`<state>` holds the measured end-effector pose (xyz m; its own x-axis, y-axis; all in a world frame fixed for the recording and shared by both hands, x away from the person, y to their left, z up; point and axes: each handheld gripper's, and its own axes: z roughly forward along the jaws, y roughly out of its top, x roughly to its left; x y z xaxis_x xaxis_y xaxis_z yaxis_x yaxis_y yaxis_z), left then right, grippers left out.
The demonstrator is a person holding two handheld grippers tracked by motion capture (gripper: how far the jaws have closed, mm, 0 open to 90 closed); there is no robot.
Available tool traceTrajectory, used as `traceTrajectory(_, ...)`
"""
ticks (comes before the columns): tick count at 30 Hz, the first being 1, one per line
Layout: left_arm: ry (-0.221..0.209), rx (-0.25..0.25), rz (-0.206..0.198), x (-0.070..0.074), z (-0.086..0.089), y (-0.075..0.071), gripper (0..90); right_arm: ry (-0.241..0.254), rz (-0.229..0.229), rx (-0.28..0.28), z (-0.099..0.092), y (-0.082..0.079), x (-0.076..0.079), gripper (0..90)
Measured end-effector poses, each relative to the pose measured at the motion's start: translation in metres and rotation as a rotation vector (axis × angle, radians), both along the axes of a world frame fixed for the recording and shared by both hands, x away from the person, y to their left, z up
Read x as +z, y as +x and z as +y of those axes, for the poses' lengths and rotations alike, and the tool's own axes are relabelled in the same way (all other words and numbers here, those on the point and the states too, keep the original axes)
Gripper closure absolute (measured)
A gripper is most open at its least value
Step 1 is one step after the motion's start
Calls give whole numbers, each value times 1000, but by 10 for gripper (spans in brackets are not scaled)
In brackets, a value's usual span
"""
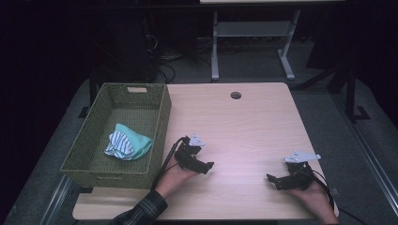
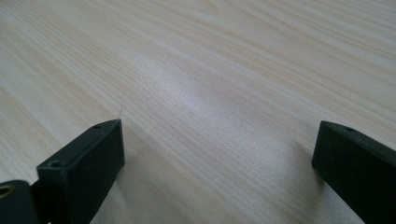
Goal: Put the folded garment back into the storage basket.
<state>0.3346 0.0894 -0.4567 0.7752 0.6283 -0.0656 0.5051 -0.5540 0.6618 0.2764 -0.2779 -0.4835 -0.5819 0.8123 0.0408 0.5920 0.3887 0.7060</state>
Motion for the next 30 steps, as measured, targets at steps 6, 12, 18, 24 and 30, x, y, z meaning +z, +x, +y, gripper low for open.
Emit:
traceTrajectory(6, 45, -20, 4, -11, -2, 0, 122, -1, -1, 1, 0, 0, 0, 20)
traceTrajectory(12, 61, -32, -27, -13, -1, -1, 122, -7, -4, 4, 0, 0, 0, 20)
traceTrajectory(18, 31, -35, -64, -17, 1, -5, 123, -8, -4, 4, 0, 0, 0, 20)
traceTrajectory(24, -13, -49, -97, -21, 6, -7, 123, -8, -4, 4, 0, 0, 0, 19)
traceTrajectory(30, -19, -49, -98, -22, 7, -9, 123, -8, -4, 4, 0, 0, 0, 19)
